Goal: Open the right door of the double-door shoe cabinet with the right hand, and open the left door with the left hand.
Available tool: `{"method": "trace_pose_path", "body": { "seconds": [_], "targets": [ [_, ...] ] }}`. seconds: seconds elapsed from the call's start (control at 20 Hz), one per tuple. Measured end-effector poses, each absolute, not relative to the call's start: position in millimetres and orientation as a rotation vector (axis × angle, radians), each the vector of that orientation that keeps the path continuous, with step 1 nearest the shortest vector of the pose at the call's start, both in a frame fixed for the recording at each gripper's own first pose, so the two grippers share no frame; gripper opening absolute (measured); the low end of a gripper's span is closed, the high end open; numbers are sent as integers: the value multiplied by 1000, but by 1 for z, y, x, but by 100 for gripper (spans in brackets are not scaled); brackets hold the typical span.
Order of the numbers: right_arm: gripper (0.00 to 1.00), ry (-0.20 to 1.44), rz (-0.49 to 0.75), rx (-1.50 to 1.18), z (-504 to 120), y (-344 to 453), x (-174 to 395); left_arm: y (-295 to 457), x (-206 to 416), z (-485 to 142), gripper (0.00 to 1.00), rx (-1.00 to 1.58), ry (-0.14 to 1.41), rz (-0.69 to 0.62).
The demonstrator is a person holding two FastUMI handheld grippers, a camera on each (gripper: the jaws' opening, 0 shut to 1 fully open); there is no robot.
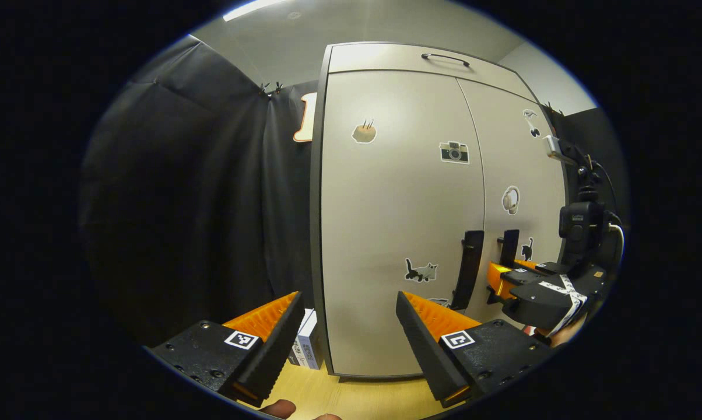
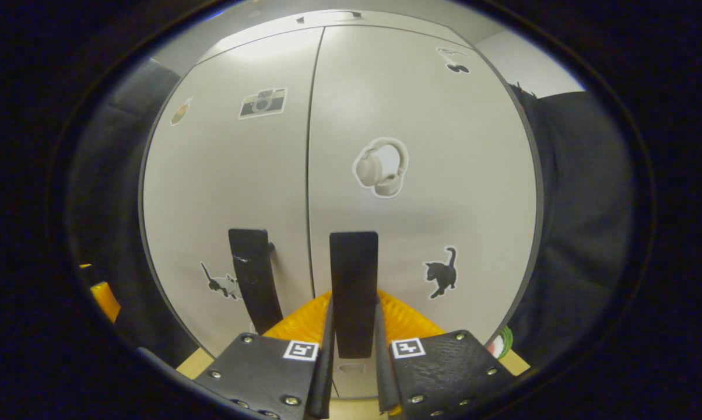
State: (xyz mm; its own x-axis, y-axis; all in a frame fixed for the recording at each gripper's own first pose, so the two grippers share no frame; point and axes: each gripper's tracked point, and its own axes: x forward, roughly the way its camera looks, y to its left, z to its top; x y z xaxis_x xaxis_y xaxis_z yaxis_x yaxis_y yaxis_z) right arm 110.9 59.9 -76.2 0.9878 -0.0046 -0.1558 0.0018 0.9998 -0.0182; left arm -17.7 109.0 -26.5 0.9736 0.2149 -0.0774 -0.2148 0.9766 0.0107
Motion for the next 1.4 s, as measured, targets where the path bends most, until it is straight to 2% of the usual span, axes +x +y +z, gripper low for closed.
{"method": "trace_pose_path", "body": {
  "seconds": [0.05,0.1,0.15,1.0,1.05,1.4],
  "targets": [
    [25,165,-2,-12,-77,60,110,109,-19,-27,98,1,81,216],
    [30,165,2,-11,-77,60,110,109,-20,-28,98,0,81,217],
    [25,164,3,-14,-77,59,110,109,-21,-28,98,-2,83,217],
    [26,124,30,12,-71,52,92,110,-52,-31,98,-26,85,239],
    [11,114,35,25,-70,53,90,110,-55,-31,98,-26,84,243],
    [11,129,60,46,-71,49,82,115,-71,-31,98,-24,85,264]
  ]
}}
